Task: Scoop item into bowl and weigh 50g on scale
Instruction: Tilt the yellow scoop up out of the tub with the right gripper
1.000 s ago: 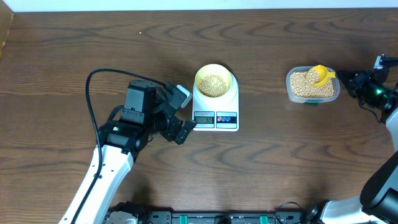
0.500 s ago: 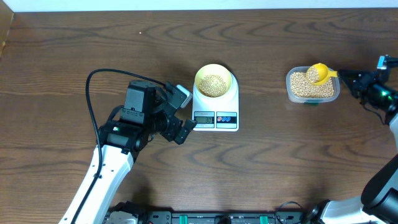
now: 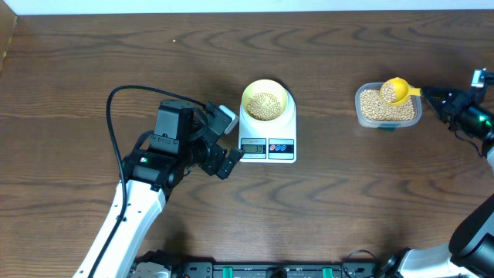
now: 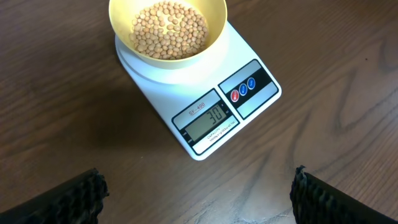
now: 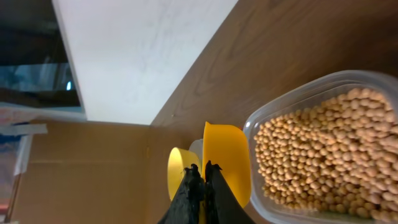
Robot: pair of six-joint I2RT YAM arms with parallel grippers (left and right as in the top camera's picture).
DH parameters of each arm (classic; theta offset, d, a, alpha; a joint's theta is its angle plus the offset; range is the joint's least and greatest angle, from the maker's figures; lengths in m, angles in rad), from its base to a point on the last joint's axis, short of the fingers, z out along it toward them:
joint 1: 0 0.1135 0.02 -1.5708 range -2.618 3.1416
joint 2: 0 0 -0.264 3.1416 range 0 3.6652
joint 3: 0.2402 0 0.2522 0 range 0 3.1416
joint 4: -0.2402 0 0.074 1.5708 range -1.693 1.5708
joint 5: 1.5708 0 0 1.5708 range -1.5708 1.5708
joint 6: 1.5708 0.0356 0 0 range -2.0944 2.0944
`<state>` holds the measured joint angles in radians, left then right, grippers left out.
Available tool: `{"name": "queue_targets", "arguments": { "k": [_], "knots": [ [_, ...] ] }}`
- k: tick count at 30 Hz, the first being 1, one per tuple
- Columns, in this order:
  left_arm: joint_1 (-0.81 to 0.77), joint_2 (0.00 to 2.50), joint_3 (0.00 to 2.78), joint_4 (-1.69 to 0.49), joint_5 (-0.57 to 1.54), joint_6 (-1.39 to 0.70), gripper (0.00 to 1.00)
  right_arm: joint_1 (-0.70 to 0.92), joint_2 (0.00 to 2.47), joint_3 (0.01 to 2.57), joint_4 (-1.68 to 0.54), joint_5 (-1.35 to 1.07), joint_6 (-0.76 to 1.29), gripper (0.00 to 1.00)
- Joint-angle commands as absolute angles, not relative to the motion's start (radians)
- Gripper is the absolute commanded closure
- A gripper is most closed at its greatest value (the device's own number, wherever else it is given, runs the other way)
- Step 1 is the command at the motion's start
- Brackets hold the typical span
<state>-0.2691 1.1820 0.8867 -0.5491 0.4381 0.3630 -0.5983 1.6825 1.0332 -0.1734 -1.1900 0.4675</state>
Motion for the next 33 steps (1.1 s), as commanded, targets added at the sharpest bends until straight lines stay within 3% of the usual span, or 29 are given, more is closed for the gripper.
{"name": "queue_targets", "arguments": {
  "k": [1, 24, 33],
  "knots": [
    [-0.265, 1.184, 0.886, -0.548, 0.429, 0.357, 0.03, -0.602, 1.687, 1.028, -0.17, -1.265, 0.479, 0.99],
    [-0.265, 1.184, 0.886, -0.548, 0.429, 0.357, 0.03, -0.551, 1.687, 1.028, -0.061, -1.285, 0.595, 0.99],
    [-0.265, 1.184, 0.886, -0.548, 0.429, 0.357, 0.03, -0.449, 1.687, 1.028, -0.045, -1.176, 0.796, 0.99]
  ]
}}
